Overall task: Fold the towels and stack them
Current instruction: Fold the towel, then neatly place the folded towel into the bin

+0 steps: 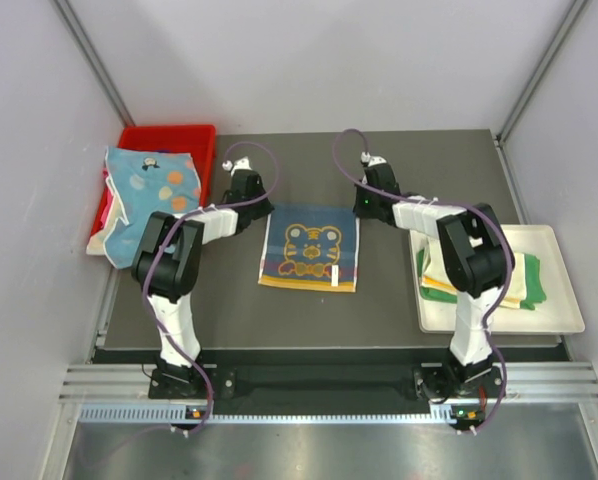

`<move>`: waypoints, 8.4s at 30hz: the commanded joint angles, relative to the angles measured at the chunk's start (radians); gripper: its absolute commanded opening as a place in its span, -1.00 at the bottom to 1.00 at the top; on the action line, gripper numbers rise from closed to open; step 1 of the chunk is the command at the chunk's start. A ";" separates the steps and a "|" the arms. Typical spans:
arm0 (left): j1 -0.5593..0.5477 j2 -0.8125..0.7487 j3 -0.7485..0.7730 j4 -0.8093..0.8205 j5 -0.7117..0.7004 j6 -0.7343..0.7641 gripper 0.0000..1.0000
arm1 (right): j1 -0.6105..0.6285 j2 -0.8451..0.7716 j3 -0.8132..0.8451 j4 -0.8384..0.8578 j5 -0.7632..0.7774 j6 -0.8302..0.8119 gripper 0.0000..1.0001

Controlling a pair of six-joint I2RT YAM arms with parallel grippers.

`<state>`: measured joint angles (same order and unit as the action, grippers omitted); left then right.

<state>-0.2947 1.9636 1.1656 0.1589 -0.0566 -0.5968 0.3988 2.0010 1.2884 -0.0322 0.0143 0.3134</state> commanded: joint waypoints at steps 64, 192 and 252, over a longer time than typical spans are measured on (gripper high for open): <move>-0.011 -0.727 -0.718 0.048 0.146 -0.046 -1.00 | 0.245 -0.746 -0.828 0.330 0.053 0.136 -0.85; -0.886 0.107 0.641 -0.530 -0.373 -0.416 -1.00 | 0.236 -1.486 0.077 -0.868 0.250 0.101 0.09; -0.948 0.193 1.046 -0.389 -0.155 -0.368 -1.00 | 0.235 -1.435 0.186 -0.870 0.223 0.073 0.05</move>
<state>-1.2377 2.1628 2.1620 -0.2958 -0.2371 -0.9665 0.6426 0.5484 1.4433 -0.9134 0.2409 0.4000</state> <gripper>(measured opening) 0.049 0.527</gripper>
